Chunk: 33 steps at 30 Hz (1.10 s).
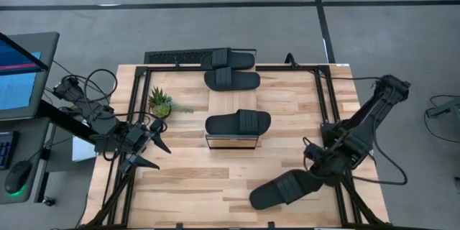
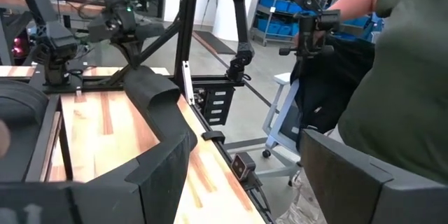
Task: Pick and place slides into the shelf
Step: Put the black slide on the shelf
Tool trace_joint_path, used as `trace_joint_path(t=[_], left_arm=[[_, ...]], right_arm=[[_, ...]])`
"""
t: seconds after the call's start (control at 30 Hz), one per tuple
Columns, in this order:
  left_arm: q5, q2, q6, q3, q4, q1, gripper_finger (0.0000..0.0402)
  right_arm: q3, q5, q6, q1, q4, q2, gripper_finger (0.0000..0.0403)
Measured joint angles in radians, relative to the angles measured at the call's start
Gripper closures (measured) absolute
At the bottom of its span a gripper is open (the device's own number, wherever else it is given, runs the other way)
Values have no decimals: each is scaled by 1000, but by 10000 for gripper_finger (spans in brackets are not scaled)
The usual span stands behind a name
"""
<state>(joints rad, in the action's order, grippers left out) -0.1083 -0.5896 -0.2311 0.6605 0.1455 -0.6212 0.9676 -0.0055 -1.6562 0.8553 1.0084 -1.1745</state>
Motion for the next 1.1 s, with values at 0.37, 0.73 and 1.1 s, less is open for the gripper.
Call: trace_joint_path(t=[0.37,0.73,1.1], left_arm=[[25,-78,-97,0,-48,0,143],[95,-120,-69,0,-269,-2,143],[-194,-226,-177,0,-295,19,143]], right_arm=[[0,110,56,2,-60,71,402],[0,164,188,-10,-188,76,402],[125,243,418,-103,-150,75,402]])
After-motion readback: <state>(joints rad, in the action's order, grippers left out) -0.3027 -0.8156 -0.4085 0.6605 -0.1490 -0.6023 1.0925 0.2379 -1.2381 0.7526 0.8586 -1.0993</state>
